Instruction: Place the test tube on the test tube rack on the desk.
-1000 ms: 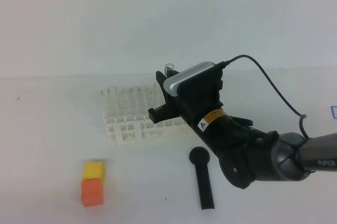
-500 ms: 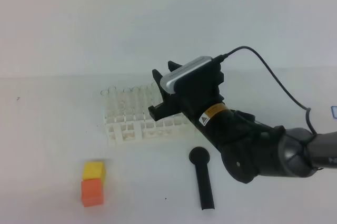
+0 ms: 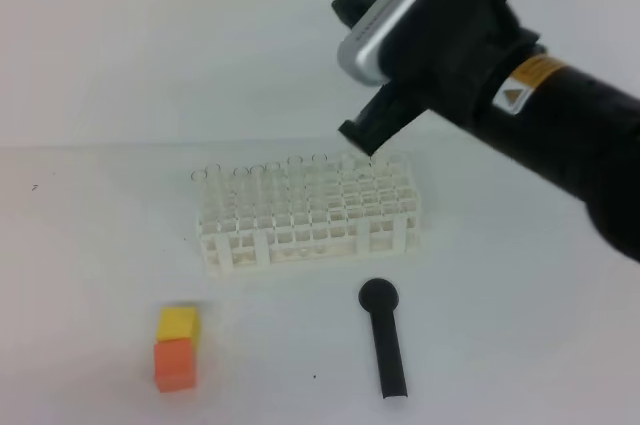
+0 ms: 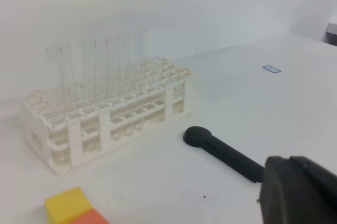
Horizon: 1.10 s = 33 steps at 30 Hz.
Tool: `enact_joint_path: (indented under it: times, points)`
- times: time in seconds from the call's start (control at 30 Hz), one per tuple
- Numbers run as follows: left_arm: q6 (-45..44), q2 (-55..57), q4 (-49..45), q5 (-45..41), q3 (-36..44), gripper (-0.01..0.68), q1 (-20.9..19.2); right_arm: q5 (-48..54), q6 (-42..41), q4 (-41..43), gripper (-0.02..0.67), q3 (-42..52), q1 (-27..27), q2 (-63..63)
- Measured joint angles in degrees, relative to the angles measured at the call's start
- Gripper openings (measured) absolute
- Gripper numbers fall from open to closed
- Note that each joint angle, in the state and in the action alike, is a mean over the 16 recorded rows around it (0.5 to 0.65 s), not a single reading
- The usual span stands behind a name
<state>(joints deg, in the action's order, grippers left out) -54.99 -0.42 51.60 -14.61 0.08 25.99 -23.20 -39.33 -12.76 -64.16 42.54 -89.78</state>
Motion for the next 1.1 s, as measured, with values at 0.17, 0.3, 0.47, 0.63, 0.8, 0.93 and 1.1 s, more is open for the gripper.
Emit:
enact_joint_path:
  times: [0.17, 0.3, 0.47, 0.63, 0.8, 0.93, 1.1]
  points:
    - [0.0, 0.0, 0.0, 0.0, 0.0, -0.001, 0.0, 7.8, -8.2, -2.1, 0.0, 0.1, 0.0, 8.9]
    - [0.0, 0.0, 0.0, 0.0, 0.0, -0.001, 0.0, 10.7, -12.5, -3.9, -0.001, 0.1, 0.0, 13.5]
    - [0.0, 0.0, 0.0, 0.0, 0.0, -0.001, 0.0, 9.3, -15.8, -7.1, -0.001, 0.1, 0.0, 16.1]
    - [0.0, 0.0, 0.0, 0.0, 0.0, -0.001, 0.0, 5.8, -19.8, -13.0, -0.001, 0.4, 0.0, 16.7]
    - [0.0, 0.0, 0.0, 0.0, 0.0, -0.001, 0.0, 2.4, -27.0, -22.7, -0.001, 1.9, 0.0, 18.1]
    - [0.0, 0.0, 0.0, 0.0, 0.0, -0.001, 0.0, 0.7, -34.5, -32.3, -0.001, 5.1, -0.4, 21.5]
    - [0.0, -0.2, 0.0, 0.0, 0.0, -0.001, 0.0, 0.9, -42.6, -43.7, -0.001, 12.6, -2.7, 28.9]
